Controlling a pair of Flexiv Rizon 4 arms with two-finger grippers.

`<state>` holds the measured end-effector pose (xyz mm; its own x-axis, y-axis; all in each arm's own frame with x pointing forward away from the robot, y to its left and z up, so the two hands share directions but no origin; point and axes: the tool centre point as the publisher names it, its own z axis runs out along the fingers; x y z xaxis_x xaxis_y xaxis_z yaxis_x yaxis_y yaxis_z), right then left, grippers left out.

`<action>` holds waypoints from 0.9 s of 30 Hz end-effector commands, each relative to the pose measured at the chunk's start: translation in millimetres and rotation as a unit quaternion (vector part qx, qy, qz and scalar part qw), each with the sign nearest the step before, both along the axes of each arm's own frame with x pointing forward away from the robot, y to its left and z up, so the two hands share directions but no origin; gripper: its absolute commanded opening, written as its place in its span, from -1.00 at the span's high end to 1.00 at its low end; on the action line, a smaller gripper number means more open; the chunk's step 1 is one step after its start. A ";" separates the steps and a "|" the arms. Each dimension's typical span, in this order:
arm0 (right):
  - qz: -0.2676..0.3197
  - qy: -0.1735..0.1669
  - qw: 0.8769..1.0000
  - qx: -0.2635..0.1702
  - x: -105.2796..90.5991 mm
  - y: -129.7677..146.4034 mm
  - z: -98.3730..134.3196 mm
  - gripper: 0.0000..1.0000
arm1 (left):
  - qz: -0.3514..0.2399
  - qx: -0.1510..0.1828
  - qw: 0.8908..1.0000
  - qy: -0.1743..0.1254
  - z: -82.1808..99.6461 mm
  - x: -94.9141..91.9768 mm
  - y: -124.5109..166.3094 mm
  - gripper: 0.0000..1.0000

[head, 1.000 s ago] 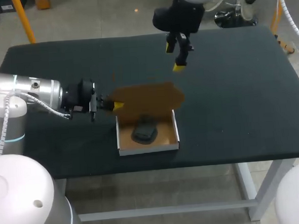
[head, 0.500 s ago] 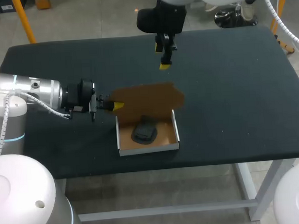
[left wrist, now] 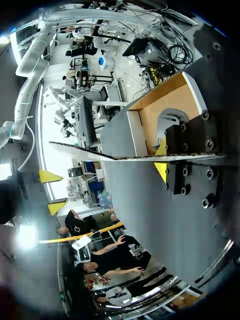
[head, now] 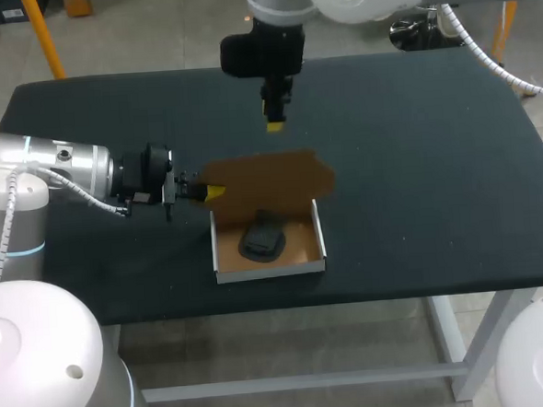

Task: Assemble the packaging by folding the flat box into shape, placing the metal phone stand inside, and closing the box properly

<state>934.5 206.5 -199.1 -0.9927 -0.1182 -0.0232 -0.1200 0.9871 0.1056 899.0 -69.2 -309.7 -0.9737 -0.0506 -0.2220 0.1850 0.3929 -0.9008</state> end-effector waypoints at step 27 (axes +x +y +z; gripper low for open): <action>0.011 0.009 0.999 -0.039 -36.4 14.3 -22.6 0.17 | 0.000 -0.001 1.000 0.000 -1.9 -0.6 0.4 1.00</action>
